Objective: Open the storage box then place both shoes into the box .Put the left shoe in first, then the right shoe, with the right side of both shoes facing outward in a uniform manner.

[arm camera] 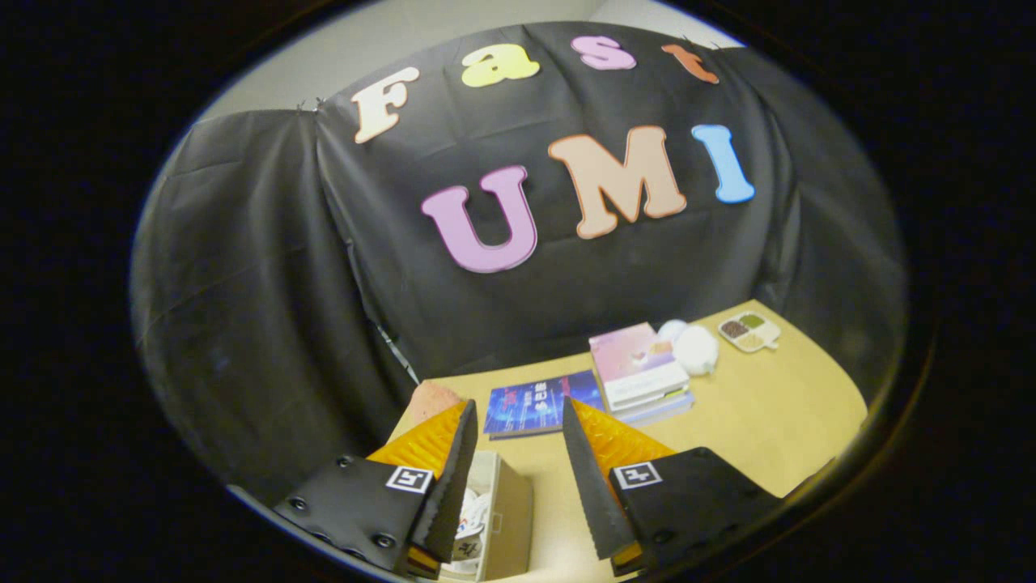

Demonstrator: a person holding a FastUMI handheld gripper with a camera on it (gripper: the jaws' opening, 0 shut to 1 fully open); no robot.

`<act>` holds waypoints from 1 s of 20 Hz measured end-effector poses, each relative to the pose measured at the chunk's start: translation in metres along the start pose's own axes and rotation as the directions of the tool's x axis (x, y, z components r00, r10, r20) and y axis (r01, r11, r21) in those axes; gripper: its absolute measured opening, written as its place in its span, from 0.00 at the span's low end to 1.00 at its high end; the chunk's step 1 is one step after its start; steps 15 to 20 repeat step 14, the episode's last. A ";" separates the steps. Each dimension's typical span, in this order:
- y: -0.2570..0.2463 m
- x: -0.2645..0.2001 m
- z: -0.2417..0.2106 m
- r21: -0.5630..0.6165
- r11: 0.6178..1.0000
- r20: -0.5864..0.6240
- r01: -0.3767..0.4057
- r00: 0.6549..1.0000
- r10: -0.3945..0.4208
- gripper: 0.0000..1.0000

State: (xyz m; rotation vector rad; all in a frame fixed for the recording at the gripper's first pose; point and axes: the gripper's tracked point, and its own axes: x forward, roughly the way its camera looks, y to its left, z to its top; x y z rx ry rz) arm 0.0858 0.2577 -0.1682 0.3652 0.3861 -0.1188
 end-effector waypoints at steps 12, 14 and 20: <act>-0.030 -0.046 0.137 -0.147 0.985 0.281 0.090 0.958 -0.046 0.66; -0.027 -0.053 0.148 -0.165 0.982 0.300 0.093 0.953 -0.040 0.66; -0.027 -0.053 0.148 -0.165 0.982 0.300 0.093 0.953 -0.040 0.66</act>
